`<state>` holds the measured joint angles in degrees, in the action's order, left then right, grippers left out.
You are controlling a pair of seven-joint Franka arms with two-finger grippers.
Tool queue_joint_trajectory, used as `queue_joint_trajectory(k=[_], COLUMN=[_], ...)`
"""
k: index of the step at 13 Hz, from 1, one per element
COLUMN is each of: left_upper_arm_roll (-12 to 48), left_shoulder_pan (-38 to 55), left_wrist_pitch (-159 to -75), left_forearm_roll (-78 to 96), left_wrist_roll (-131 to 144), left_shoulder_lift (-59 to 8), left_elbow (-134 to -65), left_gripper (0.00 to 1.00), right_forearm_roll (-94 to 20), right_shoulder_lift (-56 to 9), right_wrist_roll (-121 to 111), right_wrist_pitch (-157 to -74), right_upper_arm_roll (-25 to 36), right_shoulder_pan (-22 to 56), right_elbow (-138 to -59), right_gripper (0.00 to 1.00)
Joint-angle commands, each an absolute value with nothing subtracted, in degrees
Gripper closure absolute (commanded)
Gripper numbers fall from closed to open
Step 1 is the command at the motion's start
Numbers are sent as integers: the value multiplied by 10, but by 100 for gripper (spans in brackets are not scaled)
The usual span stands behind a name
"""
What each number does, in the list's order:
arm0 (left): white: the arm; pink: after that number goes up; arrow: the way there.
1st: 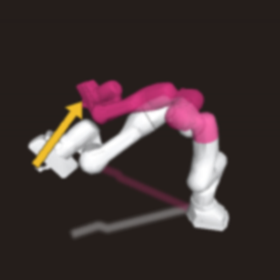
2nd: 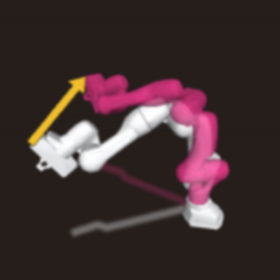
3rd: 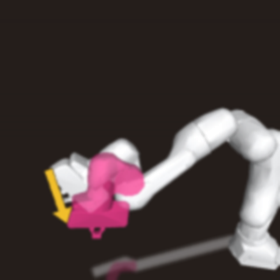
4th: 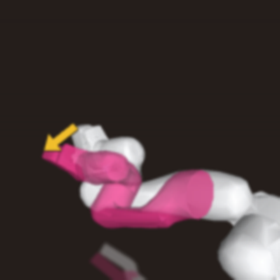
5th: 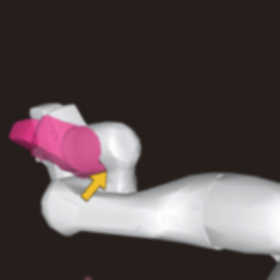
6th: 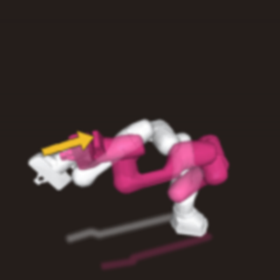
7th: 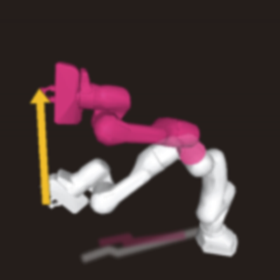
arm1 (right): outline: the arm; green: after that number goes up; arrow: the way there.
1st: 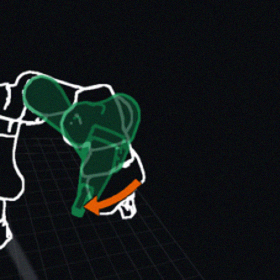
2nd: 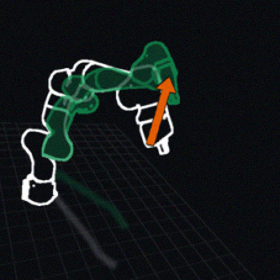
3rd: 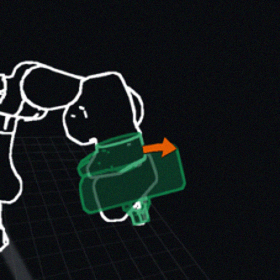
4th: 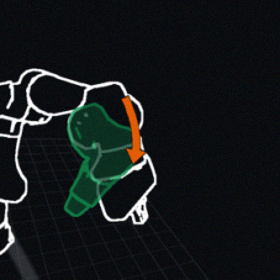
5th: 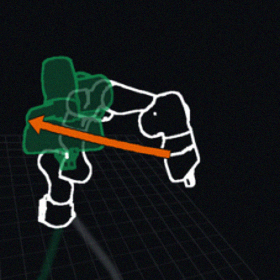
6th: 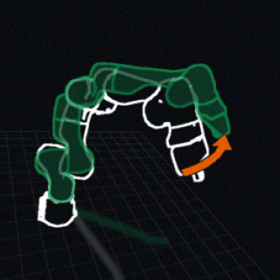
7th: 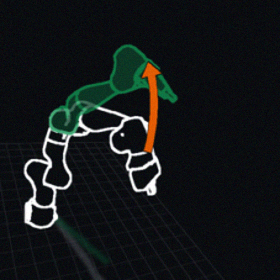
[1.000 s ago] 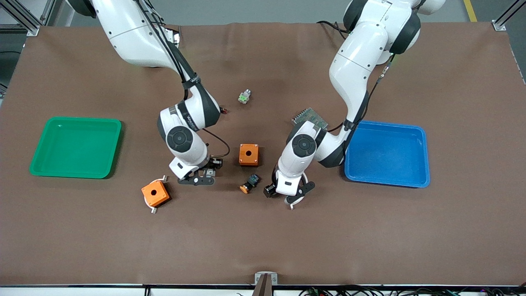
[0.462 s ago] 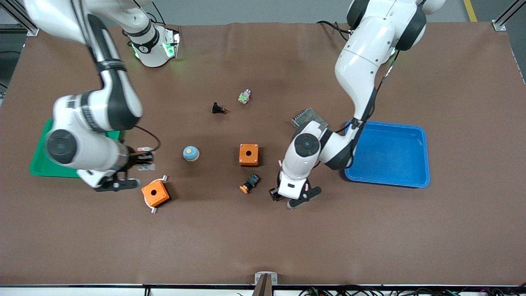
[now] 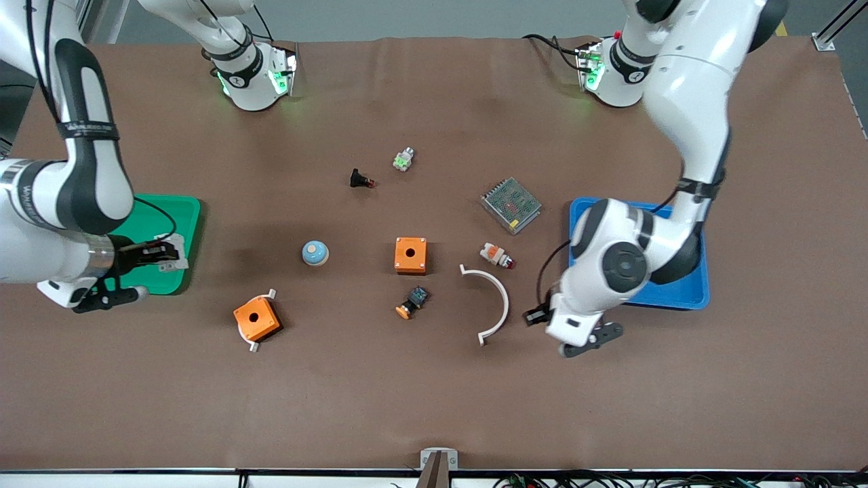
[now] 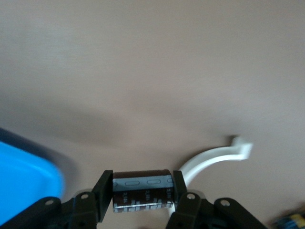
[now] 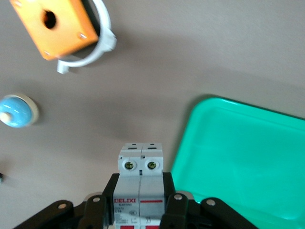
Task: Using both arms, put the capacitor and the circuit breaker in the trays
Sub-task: 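Carry the breaker to the green tray while the left gripper carries the capacitor, then lower the capacitor into the blue tray and open the left gripper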
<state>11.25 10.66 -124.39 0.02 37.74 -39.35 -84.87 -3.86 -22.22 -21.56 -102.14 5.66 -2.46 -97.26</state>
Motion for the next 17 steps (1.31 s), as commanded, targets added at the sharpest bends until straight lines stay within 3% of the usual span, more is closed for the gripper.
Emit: queue_joint_trajectory(k=[1,3,6,7,8,10,11,15,17], left_upper_arm_roll=[135,135,134,134,134,134,134,137,144], left_shoulder_pan=[39,5,-46,-54,-58,-58,-57,-41,-45], left_wrist_pitch=[-1253,-1253,-1253,-1254,-1253,-1253,-1252,-1232,-1182], left_forearm_roll=[-4,-6,-11,-11,-11,-12,-12,-63,-59], left_wrist_roll=[268,188,81,61,48,43,42,54,76], left_shoulder_lift=[-324,-321,-317,-319,-324,-326,-318,-279,-256], left_elbow=[-981,-1024,-1072,-1077,-1078,-1072,-1070,-988,-941], left_gripper=[99,99,98,94,76,7,0,0,0], right_forearm_roll=[-4,41,87,95,97,97,97,97,96], right_shoulder_lift=[-177,-161,-161,-161,-163,-165,-166,-182,-191], right_wrist_roll=[-270,-289,-294,-298,-315,-331,-344,-387,-393], right_wrist_pitch=[-1071,-1146,-1193,-1215,-1243,-1274,-1289,-1367,-1368], right_upper_arm_roll=[45,45,45,45,45,44,44,44,43], right_shoulder_pan=[-63,-69,-91,-103,-110,-132,-135,-159,-161], right_elbow=[-1047,-1107,-1142,-1156,-1167,-1180,-1193,-1228,-1228], right_gripper=[100,100,100,100,100,100,100,96,86])
